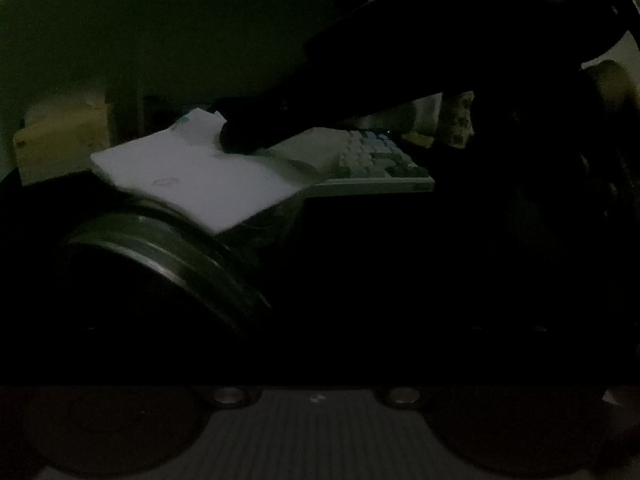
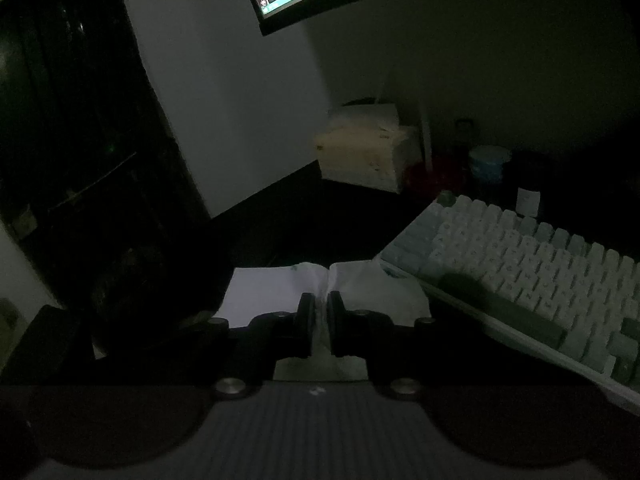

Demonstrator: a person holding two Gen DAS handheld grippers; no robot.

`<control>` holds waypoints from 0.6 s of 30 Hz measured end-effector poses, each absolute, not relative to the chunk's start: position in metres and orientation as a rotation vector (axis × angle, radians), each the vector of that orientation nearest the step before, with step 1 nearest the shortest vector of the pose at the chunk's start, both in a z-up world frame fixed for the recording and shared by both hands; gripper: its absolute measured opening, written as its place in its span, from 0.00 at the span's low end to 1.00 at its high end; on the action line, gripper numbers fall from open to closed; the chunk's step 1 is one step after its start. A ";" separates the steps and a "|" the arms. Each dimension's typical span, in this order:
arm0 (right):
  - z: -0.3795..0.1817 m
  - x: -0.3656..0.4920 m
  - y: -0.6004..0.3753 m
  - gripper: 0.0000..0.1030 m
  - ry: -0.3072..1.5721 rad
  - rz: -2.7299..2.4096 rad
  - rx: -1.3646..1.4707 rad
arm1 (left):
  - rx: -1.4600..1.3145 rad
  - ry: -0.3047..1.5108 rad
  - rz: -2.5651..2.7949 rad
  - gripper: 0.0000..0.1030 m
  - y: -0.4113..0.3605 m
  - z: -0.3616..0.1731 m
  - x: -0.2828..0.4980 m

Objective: Clean container
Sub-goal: 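Wipe around the jar rim with the tissue in the right tool while the left tool holds the jar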

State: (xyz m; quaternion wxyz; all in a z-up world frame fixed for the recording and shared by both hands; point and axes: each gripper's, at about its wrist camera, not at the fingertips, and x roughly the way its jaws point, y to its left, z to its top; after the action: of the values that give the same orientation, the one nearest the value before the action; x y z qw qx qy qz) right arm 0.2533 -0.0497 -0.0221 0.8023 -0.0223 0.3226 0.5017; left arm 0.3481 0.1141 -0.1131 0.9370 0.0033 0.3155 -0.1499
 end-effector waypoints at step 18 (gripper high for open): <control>-0.021 0.260 -0.056 0.10 0.706 1.020 -0.043 | 0.024 0.639 -0.317 0.98 0.105 -0.114 0.289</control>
State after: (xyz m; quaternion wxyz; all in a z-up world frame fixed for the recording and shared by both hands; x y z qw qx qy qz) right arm 0.2603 -0.0562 -0.0206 0.8134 -0.0201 0.3308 0.4781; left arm 0.2889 0.1048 -0.1143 0.9370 0.0115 0.3126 -0.1553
